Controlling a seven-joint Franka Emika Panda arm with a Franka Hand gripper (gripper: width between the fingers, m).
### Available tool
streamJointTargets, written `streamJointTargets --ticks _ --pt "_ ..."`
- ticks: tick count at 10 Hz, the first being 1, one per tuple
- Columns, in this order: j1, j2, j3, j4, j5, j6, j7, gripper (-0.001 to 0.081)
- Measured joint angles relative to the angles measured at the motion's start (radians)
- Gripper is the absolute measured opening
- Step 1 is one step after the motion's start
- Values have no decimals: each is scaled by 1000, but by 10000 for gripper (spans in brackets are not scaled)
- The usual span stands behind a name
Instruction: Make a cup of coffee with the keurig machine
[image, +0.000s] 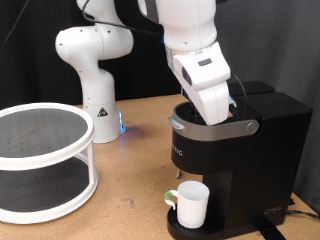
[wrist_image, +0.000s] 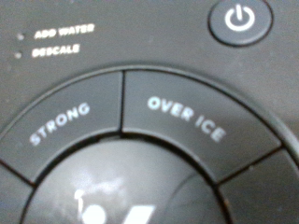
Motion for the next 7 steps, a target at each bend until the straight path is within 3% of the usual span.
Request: streamJointTargets --ticks 3,7 --pt "-9 31 -1 41 11 -56 -8 1" --pt "-9 26 1 32 37 -13 -93 1"
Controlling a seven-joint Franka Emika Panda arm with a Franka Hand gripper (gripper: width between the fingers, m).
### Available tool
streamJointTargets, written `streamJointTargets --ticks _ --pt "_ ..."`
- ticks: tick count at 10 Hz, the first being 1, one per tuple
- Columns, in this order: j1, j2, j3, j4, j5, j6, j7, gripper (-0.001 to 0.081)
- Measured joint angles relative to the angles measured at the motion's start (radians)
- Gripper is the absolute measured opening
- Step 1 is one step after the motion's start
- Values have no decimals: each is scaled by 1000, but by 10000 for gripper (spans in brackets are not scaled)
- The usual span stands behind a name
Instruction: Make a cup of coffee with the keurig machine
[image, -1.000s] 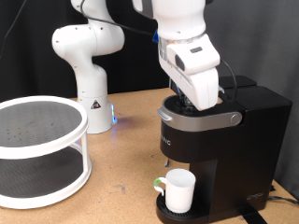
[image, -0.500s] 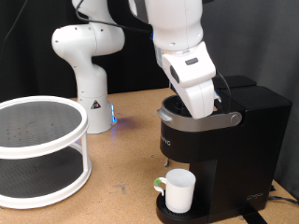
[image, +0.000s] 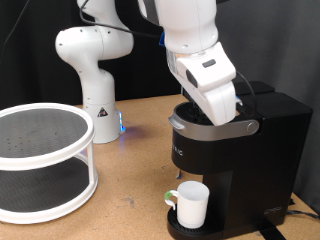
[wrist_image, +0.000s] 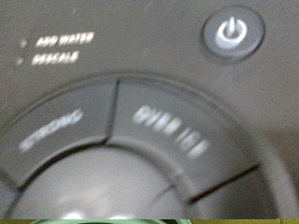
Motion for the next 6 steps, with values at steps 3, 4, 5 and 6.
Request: streamJointTargets --ticks 3,4,5,6 --pt "0 -39 1 -39 57 39 -127 1" --pt "-1 -62 0 -48 68 39 -140 1" --pt "-1 -90 0 -54 68 39 -141 1" --pt "-2 -117 -1 -57 40 39 -117 1"
